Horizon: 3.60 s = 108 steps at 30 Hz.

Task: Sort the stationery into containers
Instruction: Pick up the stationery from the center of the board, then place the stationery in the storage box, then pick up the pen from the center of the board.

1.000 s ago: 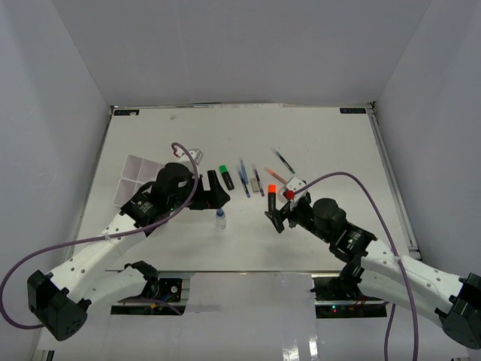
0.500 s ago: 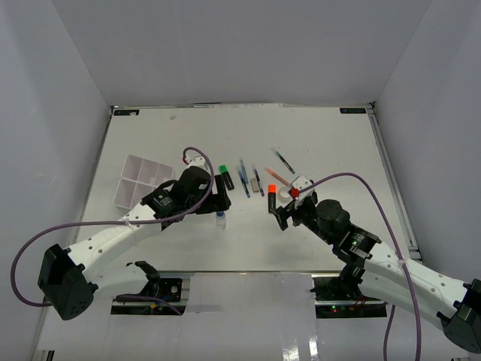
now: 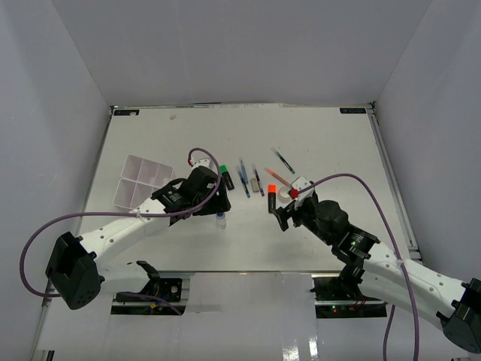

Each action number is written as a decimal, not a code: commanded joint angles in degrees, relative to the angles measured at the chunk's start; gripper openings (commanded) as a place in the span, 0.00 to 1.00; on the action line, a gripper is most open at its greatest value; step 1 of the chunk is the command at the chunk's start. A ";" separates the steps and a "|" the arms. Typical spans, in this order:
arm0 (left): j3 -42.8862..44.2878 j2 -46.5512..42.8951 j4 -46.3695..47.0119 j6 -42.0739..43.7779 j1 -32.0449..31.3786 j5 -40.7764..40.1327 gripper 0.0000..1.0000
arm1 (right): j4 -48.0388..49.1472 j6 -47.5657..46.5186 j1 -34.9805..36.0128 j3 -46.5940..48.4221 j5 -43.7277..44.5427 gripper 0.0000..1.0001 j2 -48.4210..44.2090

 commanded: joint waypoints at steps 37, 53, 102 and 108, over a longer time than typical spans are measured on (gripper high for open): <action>17.71 5.35 -16.00 1.02 0.24 -9.45 0.04 | 1.14 0.86 -0.99 -0.77 -0.50 0.90 -1.64; 36.79 5.96 -19.79 18.78 32.66 -14.48 0.04 | 1.05 2.53 -0.99 -0.95 -6.12 0.90 -4.46; 25.01 9.75 -6.69 25.37 53.94 3.71 0.71 | -4.47 7.19 -3.18 4.67 1.16 0.95 2.73; 23.37 1.23 -7.40 25.38 53.94 14.74 0.98 | -7.12 9.04 -17.58 13.81 -9.53 1.00 15.56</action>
